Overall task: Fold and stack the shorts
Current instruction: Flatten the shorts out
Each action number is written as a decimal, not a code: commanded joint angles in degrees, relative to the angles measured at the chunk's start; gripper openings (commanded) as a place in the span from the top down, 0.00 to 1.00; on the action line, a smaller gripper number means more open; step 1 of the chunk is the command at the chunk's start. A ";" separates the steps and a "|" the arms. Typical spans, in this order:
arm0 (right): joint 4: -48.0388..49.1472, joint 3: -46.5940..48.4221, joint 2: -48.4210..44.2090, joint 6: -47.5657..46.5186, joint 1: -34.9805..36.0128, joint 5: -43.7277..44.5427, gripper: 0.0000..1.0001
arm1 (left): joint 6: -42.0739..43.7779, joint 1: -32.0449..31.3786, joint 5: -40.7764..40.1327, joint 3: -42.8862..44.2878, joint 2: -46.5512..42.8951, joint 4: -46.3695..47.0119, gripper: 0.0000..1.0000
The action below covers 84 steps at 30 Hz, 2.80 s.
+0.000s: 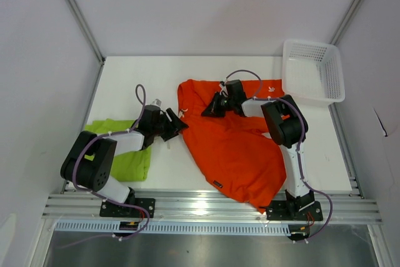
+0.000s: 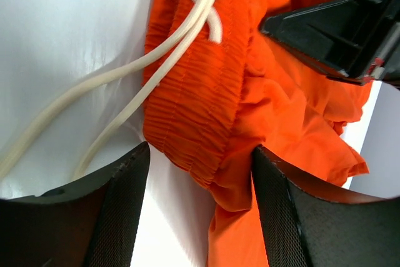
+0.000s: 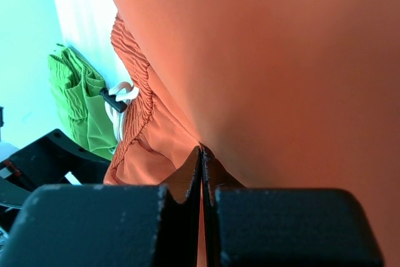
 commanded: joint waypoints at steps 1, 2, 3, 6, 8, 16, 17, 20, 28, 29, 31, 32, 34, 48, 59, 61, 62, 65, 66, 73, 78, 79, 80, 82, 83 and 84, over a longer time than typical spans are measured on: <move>0.46 1.59 2.16 -0.66 0.22 0.18 1.00 | 1.28 0.00 -3.04 0.01 -2.80 4.30 0.32; 0.54 1.59 2.25 -0.66 0.22 0.09 1.00 | 0.93 0.00 -2.95 -0.08 -2.63 5.35 0.32; 0.81 1.51 2.43 -0.48 0.31 0.01 1.00 | 0.58 0.00 -2.77 -0.08 -2.28 5.88 0.33; 1.16 1.42 2.60 -0.13 0.31 -0.08 1.00 | -1.09 0.00 -2.94 0.01 -0.52 7.20 0.40; 1.25 1.42 2.69 -0.13 0.31 -0.08 1.00 | -1.53 0.00 -5.66 0.09 -0.43 7.73 0.46; -0.07 2.56 4.18 -0.83 0.83 0.18 1.00 | 1.71 -0.26 -5.59 1.67 -1.31 12.92 0.87; -0.24 2.82 4.27 -0.92 0.83 0.27 1.00 | 2.07 -0.35 -4.45 3.33 -1.48 11.96 0.94; -0.86 3.26 4.80 -1.44 0.75 0.36 1.00 | 4.26 -1.58 -5.48 5.79 -3.23 6.19 1.00; -4.29 4.40 4.80 -3.73 0.83 1.41 1.00 | 14.19 -11.77 -21.83 26.01 -2.90 -28.62 0.99; -4.55 4.41 4.71 -3.99 0.92 1.50 1.00 | 14.89 -12.82 -23.32 29.50 -1.76 -31.44 0.98; -4.73 4.32 4.36 -4.17 0.75 1.67 1.00 | 16.48 -15.73 -27.71 34.27 0.88 -40.66 0.94; -4.90 4.32 4.27 -4.17 0.75 1.85 1.00 | 16.83 -16.43 -29.04 37.33 3.68 -43.39 0.77; -4.99 4.23 4.18 -4.26 0.75 1.85 1.00 | 16.92 -17.32 -31.06 40.78 6.50 -49.99 0.47; -6.49 3.97 1.82 -5.75 1.18 1.76 1.00 | 15.70 -9.00 -22.32 27.01 -3.76 -37.29 0.12; -12.29 4.93 -2.58 -9.97 2.85 5.45 0.90 | 10.87 2.28 -9.27 8.64 -7.99 -11.72 0.14; -12.03 4.85 -1.97 -9.80 3.12 5.02 0.91 | 10.25 2.81 -7.01 6.96 -7.29 -3.98 0.15; -11.85 4.76 -1.71 -9.62 3.29 4.93 0.91 | 9.11 3.42 -6.21 5.04 -6.85 -1.69 0.15; -11.41 4.76 -1.00 -9.18 3.38 4.49 0.92 | 7.61 4.56 -1.99 3.79 -4.13 5.79 0.16; -11.41 4.84 -0.83 -9.18 3.30 4.40 0.92 | 7.26 4.83 -1.02 3.87 -3.51 6.76 0.16; -11.14 4.93 -0.74 -9.09 3.21 4.22 0.93 | 3.84 6.50 3.81 4.58 2.20 11.94 0.17; -10.79 4.93 -0.65 -8.74 3.29 3.87 0.93 | 1.63 7.56 7.77 4.66 5.90 15.47 0.17; -10.62 4.93 -0.56 -8.57 3.21 3.87 0.93 | 1.89 7.64 7.60 5.71 6.86 14.51 0.17; -10.62 4.93 -0.47 -8.48 3.21 3.78 0.93 | 2.24 7.64 6.47 6.24 7.30 11.02 0.17; -10.35 4.93 -0.47 -8.39 3.21 3.61 0.93 | 2.42 8.08 6.19 6.86 8.44 10.46 0.17; -10.35 4.93 -0.30 -8.39 3.29 3.52 0.94 | 2.25 8.26 7.15 6.78 8.88 12.20 0.18; -10.27 4.85 -0.21 -8.39 3.21 3.26 0.94 | 1.72 8.61 7.86 6.69 9.32 12.91 0.18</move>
